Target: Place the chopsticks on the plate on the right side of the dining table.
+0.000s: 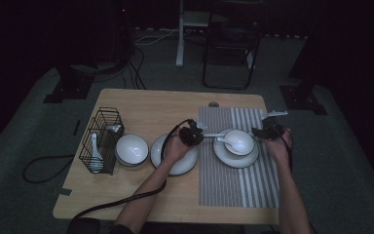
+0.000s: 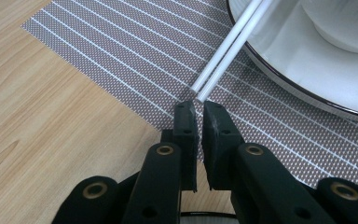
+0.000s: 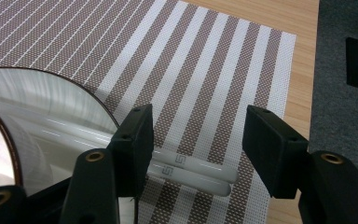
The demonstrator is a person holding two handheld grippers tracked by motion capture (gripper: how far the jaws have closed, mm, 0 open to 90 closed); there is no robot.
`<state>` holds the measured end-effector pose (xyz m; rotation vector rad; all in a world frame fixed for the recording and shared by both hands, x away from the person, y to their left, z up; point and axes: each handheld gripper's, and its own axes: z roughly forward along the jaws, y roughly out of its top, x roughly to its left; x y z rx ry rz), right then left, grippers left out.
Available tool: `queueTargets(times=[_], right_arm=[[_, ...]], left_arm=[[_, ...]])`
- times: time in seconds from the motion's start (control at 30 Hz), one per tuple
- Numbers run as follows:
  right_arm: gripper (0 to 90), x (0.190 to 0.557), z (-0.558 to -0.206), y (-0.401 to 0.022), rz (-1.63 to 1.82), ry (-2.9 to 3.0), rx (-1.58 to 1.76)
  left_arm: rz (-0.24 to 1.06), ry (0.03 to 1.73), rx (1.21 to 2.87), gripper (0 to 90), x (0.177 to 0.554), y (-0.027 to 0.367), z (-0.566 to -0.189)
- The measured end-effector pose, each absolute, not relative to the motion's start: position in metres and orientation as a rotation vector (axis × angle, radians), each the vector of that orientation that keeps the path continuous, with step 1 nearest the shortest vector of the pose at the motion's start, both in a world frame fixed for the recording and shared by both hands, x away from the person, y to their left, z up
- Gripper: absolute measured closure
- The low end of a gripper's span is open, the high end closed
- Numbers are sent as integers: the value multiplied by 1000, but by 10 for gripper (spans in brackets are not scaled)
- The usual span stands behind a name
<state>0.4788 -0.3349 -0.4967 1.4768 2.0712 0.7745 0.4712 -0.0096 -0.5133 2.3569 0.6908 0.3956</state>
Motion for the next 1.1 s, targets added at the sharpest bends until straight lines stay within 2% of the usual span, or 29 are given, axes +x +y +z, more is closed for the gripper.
queueTargets(times=[0.43,1.1], right_arm=[[428,477,-497,-335,778,2070,1473],[427,475,-497,-337,778,2066,1471]], left_arm=[[400,705,2355,886,474,-11,-514],[393,726,2346,889,476,-13,-515]])
